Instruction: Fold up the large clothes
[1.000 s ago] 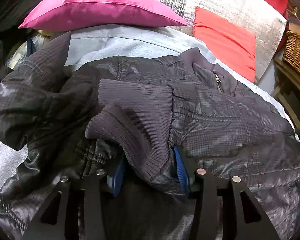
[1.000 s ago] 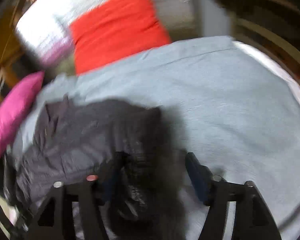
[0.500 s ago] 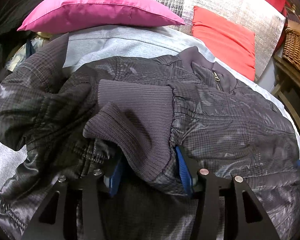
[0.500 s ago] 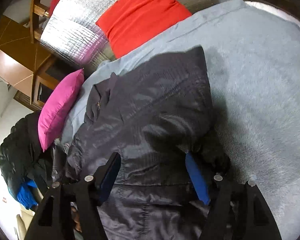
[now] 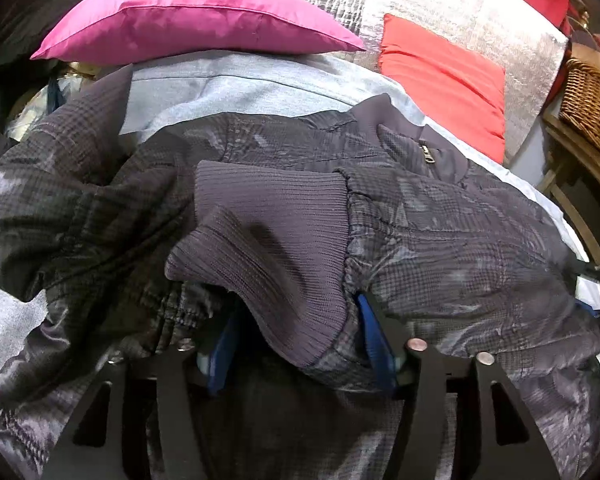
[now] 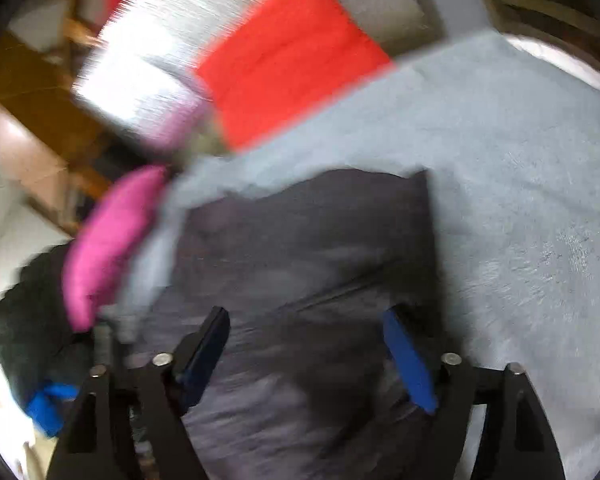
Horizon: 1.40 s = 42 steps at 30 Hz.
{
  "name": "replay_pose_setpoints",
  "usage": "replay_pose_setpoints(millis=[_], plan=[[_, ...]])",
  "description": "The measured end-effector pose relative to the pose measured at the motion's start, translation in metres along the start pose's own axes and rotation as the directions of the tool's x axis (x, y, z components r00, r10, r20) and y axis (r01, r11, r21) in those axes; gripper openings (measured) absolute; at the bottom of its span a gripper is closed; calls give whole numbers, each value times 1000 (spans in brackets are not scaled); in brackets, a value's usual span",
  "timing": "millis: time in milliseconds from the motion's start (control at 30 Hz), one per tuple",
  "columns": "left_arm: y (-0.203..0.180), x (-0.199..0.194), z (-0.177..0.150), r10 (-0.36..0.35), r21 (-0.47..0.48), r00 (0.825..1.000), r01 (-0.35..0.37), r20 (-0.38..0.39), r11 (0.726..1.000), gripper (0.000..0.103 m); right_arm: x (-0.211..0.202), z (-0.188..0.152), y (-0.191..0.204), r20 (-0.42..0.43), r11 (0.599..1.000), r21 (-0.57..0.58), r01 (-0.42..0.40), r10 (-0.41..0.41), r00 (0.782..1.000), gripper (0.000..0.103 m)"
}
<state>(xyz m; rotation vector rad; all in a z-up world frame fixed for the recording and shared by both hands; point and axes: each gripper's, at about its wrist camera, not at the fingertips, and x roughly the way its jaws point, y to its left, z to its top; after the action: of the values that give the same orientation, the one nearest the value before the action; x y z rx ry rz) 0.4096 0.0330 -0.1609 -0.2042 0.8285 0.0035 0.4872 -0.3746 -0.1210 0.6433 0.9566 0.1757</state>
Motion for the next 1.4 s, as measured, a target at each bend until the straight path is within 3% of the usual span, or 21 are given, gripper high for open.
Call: replay_pose_setpoints(millis=[33,167,233,300,400,500,600,667,733,767,833,933,967,1000,1100,1133,1167,1200,1300,1400], plan=[[0,0,0,1,0,1000,-1,1,1000,60,10,2,-7,-16,1000,29,-8,8,1000,82],[-2,0,-1,6,7,1000,-6,-2,1000,62,-35,-13,30,77,998,-69,-11,16,997,82],[-3,1,1,1,8,1000,-1,-8,1000,65,-58,-39,50,92,990,-135,-40,53,994,82],[-8,3,6,-5,34,999,7,-39,999,76,-77,-80,70,88,975,-211,-72,92,992,82],[-14,-4,19,22,92,988,-8,-152,996,83,-86,-141,83,75,945,-323,-41,69,995,82],[13,-51,29,-161,-33,976,158,-148,987,83,-78,-189,88,66,913,-408,23,5,998,82],[62,-98,33,-229,-107,972,222,-60,969,84,-68,-206,81,55,908,-417,44,-23,998,82],[115,-127,39,-116,-125,993,119,31,985,84,-68,-205,78,68,909,-414,47,-21,997,82],[159,-138,46,80,-118,993,-69,89,991,84,-68,-204,75,65,916,-399,39,-14,998,82],[181,-141,50,189,-113,975,-177,114,978,84,-68,-207,73,65,917,-397,36,-11,998,82],[226,-137,60,397,-102,907,-385,140,917,84,-69,-209,72,69,916,-400,33,-6,998,83],[258,-121,77,545,-25,815,-551,197,834,84,-67,-210,73,75,911,-410,42,-13,997,83],[261,-114,82,568,2,795,-581,212,814,84,-66,-211,74,77,910,-413,45,-15,997,84],[263,-107,88,571,32,789,-592,226,805,84,-66,-211,74,77,908,-416,47,-17,997,84],[268,-82,101,583,87,783,-610,218,787,82,-63,-211,76,78,907,-419,46,-15,997,85],[271,-71,107,587,95,787,-610,190,787,62,-62,-210,76,77,907,-418,44,-13,997,85],[274,-63,110,593,104,789,-611,161,785,22,-62,-210,75,77,908,-416,41,-10,997,85],[280,-53,116,610,108,785,-619,108,778,10,-62,-210,75,78,909,-415,40,-8,997,85],[285,-59,128,609,61,789,-614,81,787,10,-61,-210,75,79,908,-417,39,-7,997,85],[274,-90,139,552,36,827,-558,100,829,10,-62,-211,75,81,909,-415,37,-3,997,85]])
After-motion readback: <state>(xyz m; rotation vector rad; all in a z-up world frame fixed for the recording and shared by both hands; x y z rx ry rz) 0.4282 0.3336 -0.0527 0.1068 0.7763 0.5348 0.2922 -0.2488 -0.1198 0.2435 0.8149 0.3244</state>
